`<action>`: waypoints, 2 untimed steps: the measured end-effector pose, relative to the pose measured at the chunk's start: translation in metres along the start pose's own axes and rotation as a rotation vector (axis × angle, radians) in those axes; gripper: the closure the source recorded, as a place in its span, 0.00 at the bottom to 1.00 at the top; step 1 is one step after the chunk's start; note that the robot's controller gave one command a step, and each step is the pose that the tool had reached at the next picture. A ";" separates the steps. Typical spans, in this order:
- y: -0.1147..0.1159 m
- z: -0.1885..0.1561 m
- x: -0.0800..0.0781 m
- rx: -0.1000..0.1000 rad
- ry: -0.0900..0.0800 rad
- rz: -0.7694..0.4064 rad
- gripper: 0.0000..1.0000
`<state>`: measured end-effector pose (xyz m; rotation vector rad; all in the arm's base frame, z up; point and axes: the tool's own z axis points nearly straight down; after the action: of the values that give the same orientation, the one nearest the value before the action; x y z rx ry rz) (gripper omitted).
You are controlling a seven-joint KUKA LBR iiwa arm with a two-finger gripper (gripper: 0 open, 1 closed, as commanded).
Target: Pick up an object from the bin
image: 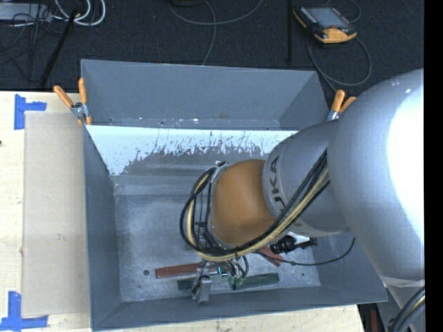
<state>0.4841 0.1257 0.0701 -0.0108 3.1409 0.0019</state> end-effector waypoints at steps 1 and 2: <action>0.000 -0.002 -0.001 0.000 0.000 0.000 1.00; 0.000 0.000 0.000 0.000 -0.001 0.001 0.00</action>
Offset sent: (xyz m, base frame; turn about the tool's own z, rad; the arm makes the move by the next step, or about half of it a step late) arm 0.0000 0.0000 0.0000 0.0000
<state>0.4844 0.1257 0.0701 -0.0086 3.1399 0.0016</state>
